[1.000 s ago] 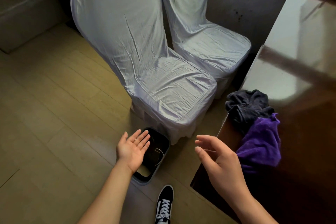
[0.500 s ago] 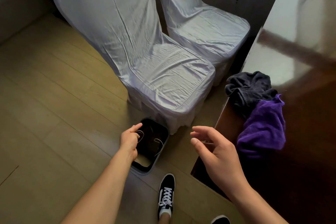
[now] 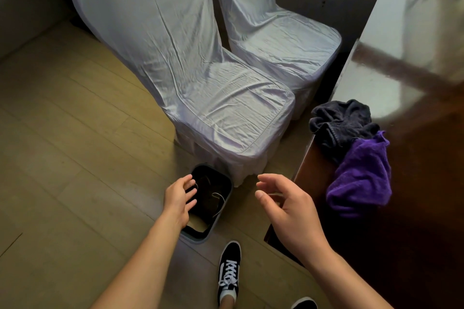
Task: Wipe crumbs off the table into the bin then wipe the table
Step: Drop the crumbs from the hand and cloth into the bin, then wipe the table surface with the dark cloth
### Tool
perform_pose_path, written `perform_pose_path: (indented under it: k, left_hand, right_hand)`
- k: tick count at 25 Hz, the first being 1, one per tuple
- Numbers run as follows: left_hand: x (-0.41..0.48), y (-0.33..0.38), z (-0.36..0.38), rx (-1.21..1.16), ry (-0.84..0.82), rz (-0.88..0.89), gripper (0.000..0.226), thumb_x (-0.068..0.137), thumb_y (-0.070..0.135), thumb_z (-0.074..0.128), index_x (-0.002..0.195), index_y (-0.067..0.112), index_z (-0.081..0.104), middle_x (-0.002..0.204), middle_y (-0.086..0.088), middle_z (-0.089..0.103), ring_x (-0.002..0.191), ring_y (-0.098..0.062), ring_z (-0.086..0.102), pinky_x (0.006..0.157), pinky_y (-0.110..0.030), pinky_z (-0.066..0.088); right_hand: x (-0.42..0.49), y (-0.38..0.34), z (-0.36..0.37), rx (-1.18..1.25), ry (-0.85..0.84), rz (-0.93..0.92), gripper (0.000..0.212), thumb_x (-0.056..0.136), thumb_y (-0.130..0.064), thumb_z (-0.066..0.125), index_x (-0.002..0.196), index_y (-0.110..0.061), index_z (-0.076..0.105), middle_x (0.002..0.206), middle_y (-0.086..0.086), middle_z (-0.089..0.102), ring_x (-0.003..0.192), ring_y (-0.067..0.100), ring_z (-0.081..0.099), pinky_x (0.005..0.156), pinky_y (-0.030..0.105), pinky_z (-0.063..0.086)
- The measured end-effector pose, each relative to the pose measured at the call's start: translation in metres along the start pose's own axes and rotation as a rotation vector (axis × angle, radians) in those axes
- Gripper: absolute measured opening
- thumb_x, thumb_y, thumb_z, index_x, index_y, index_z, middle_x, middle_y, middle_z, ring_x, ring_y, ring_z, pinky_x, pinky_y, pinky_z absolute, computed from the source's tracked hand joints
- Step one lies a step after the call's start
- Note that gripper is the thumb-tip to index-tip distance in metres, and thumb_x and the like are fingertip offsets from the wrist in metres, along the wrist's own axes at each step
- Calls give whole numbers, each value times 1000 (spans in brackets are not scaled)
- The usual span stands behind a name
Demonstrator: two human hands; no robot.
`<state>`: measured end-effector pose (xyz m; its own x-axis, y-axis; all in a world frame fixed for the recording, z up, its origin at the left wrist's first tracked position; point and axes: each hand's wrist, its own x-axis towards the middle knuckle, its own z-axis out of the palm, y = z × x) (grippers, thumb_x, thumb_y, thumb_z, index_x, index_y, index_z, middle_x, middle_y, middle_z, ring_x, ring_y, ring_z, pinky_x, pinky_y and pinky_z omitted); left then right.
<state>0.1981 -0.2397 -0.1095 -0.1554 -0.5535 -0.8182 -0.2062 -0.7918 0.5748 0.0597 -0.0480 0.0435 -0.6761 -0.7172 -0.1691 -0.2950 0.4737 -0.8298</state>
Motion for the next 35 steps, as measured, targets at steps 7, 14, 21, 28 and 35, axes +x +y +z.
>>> perform_pose_path:
  k: [7,14,21,28,35]
  left_hand:
    - [-98,9,74,259,-264,335,25,93,4,54,99,24,69,103,-9,72,100,-21,66,82,-33,50]
    - [-173,-8,179,790,-425,871,43,87,21,61,130,23,59,135,1,52,126,-12,49,109,-35,39]
    - [-174,-23,189,927,-337,913,45,90,27,59,134,23,55,151,1,36,139,-15,34,115,-41,30]
    - [-198,-47,206,1221,-420,1244,84,76,65,51,150,29,32,158,-4,30,148,-22,23,123,-39,14]
    - [-186,-48,269,1316,-454,1430,83,56,5,85,135,10,57,136,-25,55,125,-46,53,104,-56,44]
  right_hand:
    - [16,8,-75,-225,237,-144,26,84,-17,72,110,-18,68,100,-4,71,93,15,66,84,37,54]
    - [110,38,-163,-709,239,74,55,82,-46,68,132,-27,55,127,6,59,115,34,53,97,41,45]
    - [172,53,-170,-760,20,204,37,68,-47,71,99,-28,64,113,10,62,101,35,62,76,34,48]
    - [98,98,-282,-511,289,293,18,74,-25,71,89,-19,65,96,12,71,90,32,65,70,34,44]
    - [-48,144,-253,-621,333,179,30,77,-38,59,105,-29,62,116,-5,63,104,25,58,86,35,47]
